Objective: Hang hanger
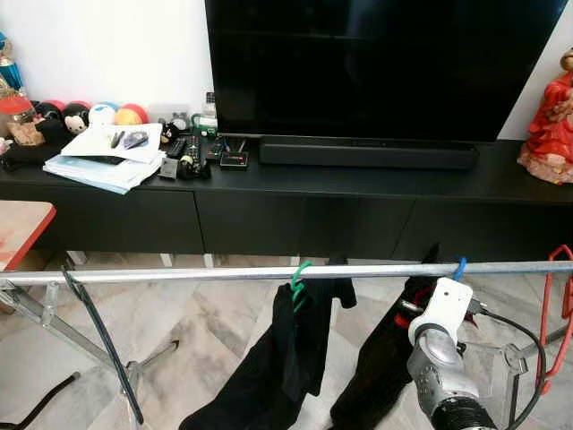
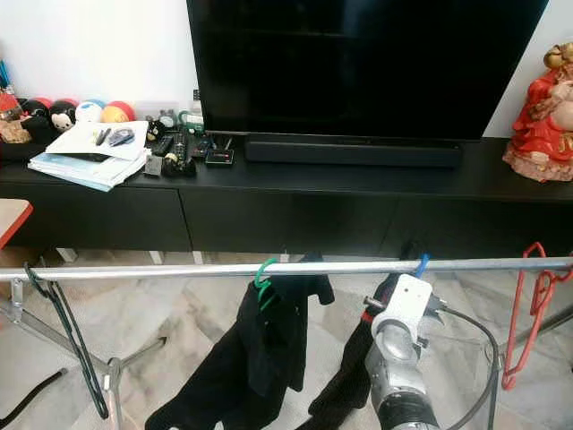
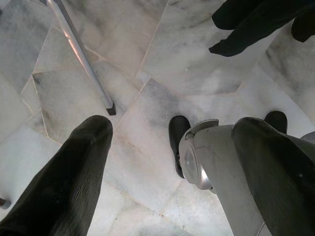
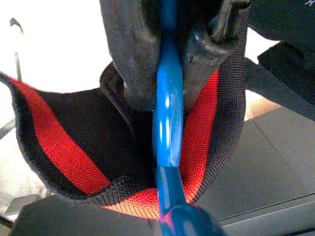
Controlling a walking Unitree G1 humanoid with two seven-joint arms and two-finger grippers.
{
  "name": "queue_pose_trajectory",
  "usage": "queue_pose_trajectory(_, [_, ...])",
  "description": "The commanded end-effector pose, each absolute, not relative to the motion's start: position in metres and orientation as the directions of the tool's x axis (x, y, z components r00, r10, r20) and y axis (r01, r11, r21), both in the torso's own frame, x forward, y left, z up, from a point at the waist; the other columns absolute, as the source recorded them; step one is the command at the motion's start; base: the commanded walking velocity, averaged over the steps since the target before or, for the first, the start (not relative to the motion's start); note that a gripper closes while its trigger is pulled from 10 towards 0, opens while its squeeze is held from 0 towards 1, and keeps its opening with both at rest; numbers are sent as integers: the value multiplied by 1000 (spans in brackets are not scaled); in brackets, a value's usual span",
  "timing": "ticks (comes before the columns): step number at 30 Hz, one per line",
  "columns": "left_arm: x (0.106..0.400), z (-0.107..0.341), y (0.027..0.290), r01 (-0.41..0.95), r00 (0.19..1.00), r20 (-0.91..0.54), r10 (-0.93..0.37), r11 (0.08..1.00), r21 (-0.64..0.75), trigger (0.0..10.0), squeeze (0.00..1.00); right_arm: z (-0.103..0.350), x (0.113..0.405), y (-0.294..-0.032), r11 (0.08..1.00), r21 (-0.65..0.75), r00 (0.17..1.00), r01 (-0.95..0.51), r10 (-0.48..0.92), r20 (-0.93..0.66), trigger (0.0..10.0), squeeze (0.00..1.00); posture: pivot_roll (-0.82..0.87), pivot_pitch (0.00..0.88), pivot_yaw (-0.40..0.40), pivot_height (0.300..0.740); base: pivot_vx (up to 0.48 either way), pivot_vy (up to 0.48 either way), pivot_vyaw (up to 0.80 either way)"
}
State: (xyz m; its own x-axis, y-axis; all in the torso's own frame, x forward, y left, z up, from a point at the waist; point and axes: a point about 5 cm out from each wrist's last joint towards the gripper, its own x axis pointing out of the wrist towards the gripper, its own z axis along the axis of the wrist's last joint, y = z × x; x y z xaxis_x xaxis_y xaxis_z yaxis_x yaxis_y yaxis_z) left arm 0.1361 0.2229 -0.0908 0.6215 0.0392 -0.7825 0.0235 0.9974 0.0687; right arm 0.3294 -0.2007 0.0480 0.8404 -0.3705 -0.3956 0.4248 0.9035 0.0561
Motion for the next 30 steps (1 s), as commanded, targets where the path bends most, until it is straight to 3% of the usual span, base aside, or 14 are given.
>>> queue_pose_trajectory(1, [129, -94, 222, 37, 594, -804, 35, 997, 71, 10000, 0, 44, 327, -200, 914, 24, 841, 405, -362, -403, 0, 0, 124, 42, -19, 740, 0, 0, 0])
queue_pose_trajectory(8, [129, -94, 222, 39, 594, -804, 33, 997, 70, 10000, 0, 43, 325, -199, 918, 11, 846, 395, -360, -394, 0, 0, 121, 42, -19, 740, 0, 0, 0])
queue_pose_trajectory(15, [128, -95, 221, 38, 593, -805, 34, 997, 71, 10000, 0, 60, 327, -196, 941, -27, 916, 337, -335, -221, 0, 0, 117, 45, -21, 740, 0, 0, 0])
queue_pose_trajectory(30, [127, -96, 218, 47, 589, -808, 25, 997, 64, 10000, 0, 52, 298, -192, 959, -24, 949, 281, -282, -140, 0, 0, 113, 30, -26, 740, 0, 0, 0])
